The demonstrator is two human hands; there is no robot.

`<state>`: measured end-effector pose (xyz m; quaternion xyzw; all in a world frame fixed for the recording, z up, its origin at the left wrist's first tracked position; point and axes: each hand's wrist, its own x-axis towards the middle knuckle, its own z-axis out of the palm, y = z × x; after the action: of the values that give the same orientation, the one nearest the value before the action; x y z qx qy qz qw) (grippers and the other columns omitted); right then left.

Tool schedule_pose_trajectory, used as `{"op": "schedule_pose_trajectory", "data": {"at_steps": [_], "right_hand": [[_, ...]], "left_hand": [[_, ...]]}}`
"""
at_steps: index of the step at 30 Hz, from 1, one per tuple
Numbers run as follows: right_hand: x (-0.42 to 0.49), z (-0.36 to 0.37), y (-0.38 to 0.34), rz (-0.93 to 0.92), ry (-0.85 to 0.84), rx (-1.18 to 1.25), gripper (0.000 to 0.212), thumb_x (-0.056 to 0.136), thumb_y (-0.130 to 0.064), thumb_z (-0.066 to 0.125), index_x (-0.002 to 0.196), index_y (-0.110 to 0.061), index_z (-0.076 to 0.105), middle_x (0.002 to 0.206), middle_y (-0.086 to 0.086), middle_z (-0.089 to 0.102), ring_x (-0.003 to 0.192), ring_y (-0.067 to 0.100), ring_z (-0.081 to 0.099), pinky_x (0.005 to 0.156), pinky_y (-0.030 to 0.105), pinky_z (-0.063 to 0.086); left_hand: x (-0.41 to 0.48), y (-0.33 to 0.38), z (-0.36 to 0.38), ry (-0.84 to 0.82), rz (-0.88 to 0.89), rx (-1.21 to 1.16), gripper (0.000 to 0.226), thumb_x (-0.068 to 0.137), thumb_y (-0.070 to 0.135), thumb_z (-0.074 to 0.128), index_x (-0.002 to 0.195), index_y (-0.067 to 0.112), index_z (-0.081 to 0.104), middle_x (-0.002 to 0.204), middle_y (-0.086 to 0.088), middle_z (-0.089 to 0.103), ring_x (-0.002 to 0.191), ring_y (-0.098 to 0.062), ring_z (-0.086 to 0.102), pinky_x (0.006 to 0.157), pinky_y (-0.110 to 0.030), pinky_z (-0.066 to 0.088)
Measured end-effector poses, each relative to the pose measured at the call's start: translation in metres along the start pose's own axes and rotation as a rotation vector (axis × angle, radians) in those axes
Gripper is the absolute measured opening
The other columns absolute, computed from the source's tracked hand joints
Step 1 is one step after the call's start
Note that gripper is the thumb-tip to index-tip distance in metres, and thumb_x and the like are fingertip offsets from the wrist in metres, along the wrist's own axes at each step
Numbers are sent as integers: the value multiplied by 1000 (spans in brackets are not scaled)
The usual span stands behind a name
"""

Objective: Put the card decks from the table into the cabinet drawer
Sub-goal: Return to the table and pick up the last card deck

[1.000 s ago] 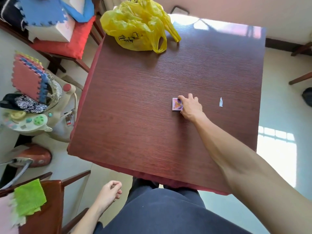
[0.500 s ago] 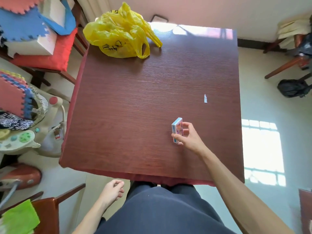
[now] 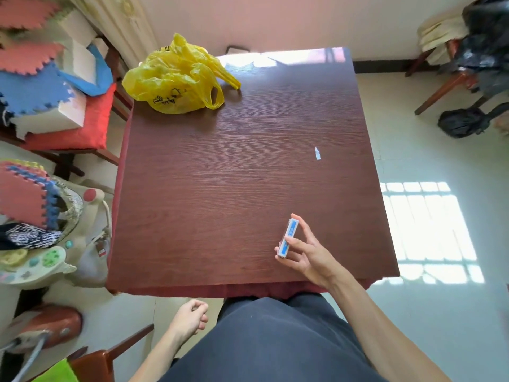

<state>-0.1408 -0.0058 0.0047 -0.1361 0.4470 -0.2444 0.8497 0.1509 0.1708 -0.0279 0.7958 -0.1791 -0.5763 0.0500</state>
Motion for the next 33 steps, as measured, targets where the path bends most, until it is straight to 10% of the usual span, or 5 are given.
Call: {"op": "schedule_pose_trajectory", "data": {"at_steps": [23, 33], "right_hand": [[-25, -4, 16, -88, 277, -121, 31, 105, -48, 42, 125, -30, 56, 101, 15, 61, 73, 23, 63, 49, 26, 47], [-105, -32, 105, -260, 549, 206, 43, 102, -49, 48, 135, -24, 55, 118, 19, 59, 99, 32, 60, 54, 28, 56]], "left_hand": [[-2, -21, 3, -3, 1, -84, 10, 99, 13, 54, 98, 6, 60, 68, -10, 56, 47, -15, 44, 48, -22, 30], [27, -17, -13, -134, 93, 289, 20, 98, 13, 51, 108, -2, 60, 69, -9, 58, 49, -18, 48, 47, -22, 33]]}}
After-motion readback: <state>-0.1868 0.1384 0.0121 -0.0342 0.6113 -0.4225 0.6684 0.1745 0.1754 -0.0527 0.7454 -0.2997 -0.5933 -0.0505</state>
